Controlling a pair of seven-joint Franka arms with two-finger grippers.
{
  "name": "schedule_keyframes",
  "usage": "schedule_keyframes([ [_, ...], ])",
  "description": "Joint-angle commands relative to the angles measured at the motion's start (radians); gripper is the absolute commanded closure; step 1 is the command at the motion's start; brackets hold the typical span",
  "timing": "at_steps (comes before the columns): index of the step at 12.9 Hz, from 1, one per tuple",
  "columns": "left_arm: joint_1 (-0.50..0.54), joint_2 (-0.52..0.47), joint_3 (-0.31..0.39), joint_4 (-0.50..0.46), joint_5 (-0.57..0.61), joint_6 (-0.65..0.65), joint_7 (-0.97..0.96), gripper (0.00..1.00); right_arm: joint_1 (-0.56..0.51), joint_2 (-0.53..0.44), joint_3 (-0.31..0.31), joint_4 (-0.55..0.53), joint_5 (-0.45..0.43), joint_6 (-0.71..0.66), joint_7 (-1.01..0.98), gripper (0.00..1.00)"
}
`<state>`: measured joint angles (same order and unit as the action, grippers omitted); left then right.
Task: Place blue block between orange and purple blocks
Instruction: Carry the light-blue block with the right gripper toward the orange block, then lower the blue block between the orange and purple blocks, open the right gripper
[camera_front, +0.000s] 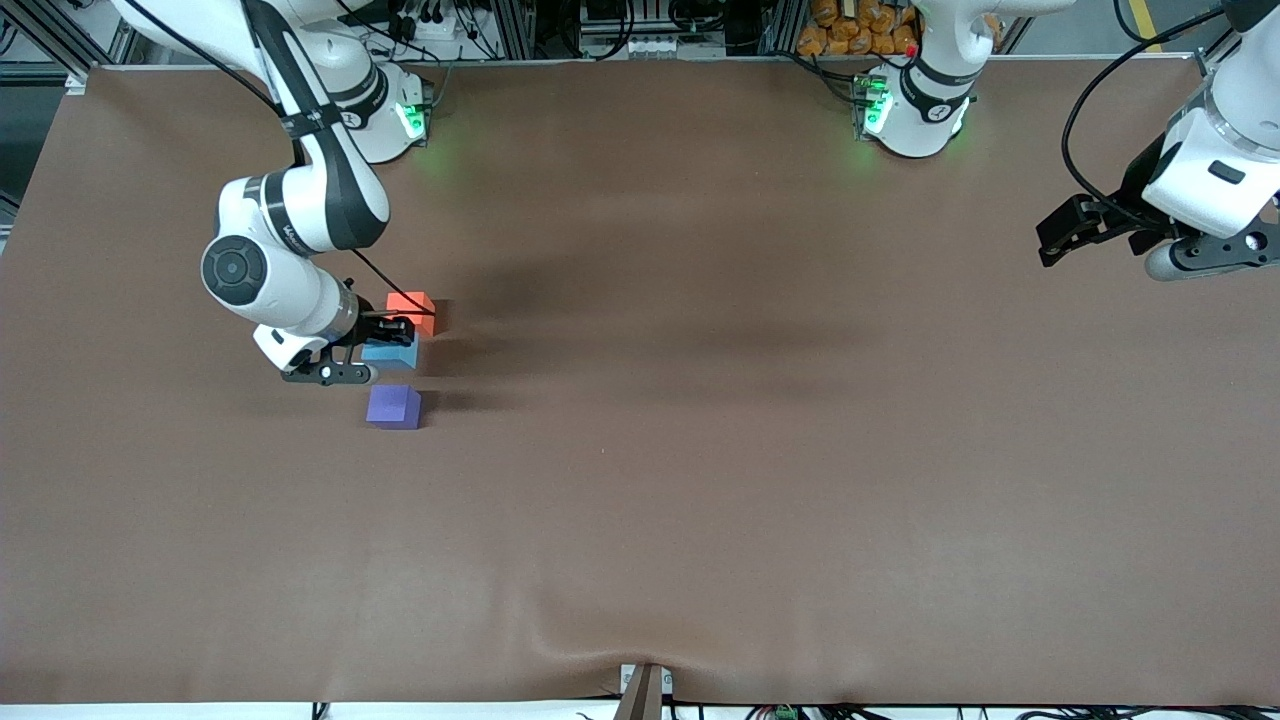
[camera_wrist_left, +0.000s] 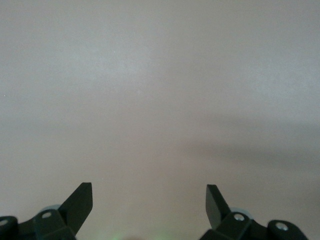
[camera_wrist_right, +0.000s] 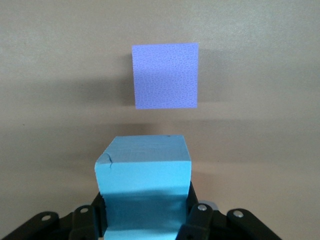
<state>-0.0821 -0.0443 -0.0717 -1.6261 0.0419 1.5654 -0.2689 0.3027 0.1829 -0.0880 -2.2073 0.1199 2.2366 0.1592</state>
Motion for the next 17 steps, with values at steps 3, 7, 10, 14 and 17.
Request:
schedule_keyframes([
  [3,0.004,-0.014,0.0,0.006,0.012,-0.014,0.013,0.0,-0.033,0.007,0.017,-0.061,-0.008,0.089,-0.027,1.0],
  [7,0.01,-0.029,0.003,0.006,0.013,-0.03,0.045,0.0,-0.031,0.032,0.017,-0.063,-0.002,0.107,-0.027,1.0],
  [10,0.013,-0.032,0.009,0.006,0.015,-0.044,0.083,0.0,-0.031,0.049,0.017,-0.066,-0.002,0.133,-0.027,1.0],
  [14,0.013,-0.039,0.009,0.006,0.015,-0.05,0.085,0.0,-0.023,0.084,0.017,-0.092,-0.002,0.213,-0.027,1.0],
  [17,0.013,-0.039,0.004,0.008,0.015,-0.05,0.085,0.0,-0.022,0.105,0.019,-0.1,0.0,0.254,-0.026,1.0],
])
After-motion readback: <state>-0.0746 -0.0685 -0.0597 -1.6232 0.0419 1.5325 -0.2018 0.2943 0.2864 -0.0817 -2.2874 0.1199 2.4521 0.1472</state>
